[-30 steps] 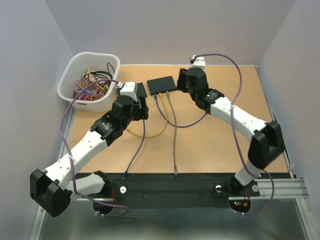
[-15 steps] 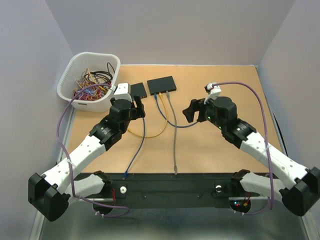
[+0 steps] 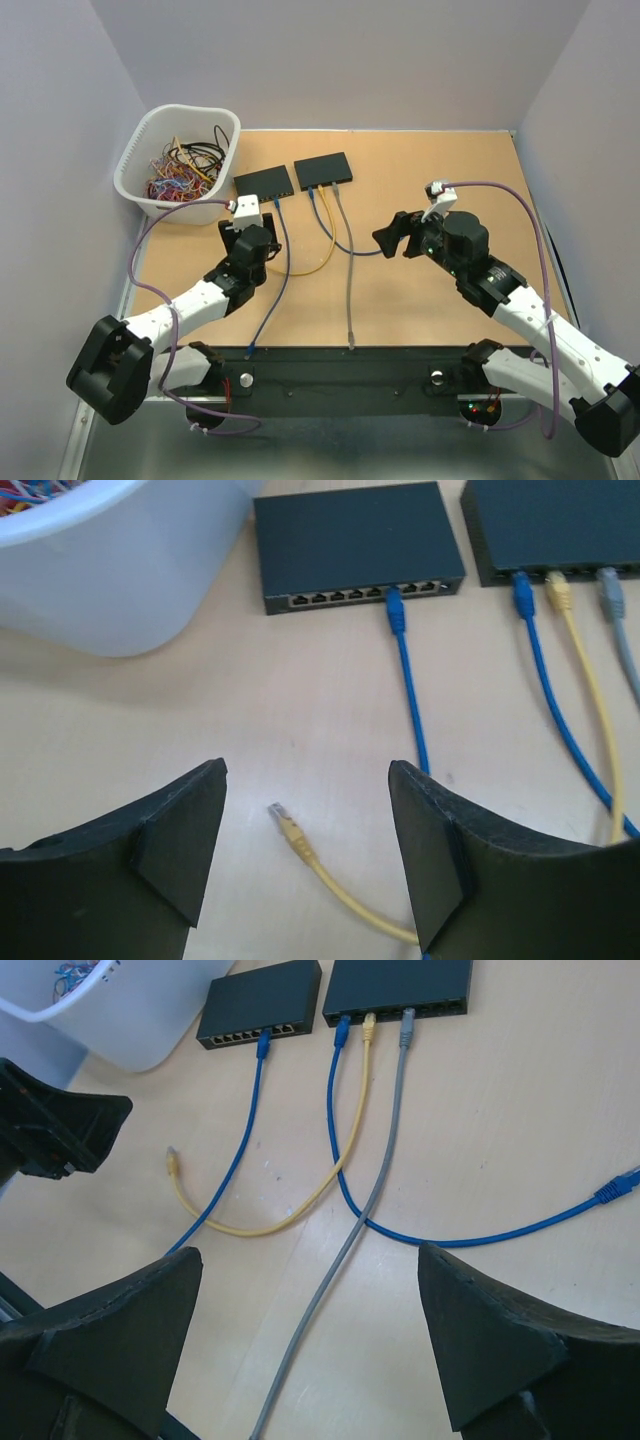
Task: Insert the plug into the switch port
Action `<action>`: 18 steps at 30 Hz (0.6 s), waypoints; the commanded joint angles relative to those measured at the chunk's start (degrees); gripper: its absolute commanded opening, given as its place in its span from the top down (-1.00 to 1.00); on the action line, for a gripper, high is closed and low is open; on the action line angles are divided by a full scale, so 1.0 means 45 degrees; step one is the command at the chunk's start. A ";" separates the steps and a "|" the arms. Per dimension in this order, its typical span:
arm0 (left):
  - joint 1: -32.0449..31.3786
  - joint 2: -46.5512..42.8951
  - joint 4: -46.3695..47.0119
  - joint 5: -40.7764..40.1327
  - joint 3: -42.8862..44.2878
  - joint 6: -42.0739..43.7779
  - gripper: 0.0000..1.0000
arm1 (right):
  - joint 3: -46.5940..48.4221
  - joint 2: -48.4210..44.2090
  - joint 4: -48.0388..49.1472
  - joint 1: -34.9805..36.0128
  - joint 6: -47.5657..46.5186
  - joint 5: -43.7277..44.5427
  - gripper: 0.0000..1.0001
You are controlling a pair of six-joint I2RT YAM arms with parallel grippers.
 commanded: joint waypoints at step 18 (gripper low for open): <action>0.4428 0.1537 1.4005 -0.0189 -0.4387 0.4914 -0.56 | -0.0239 0.0574 0.0574 0.0068 0.0241 -0.0174 -0.94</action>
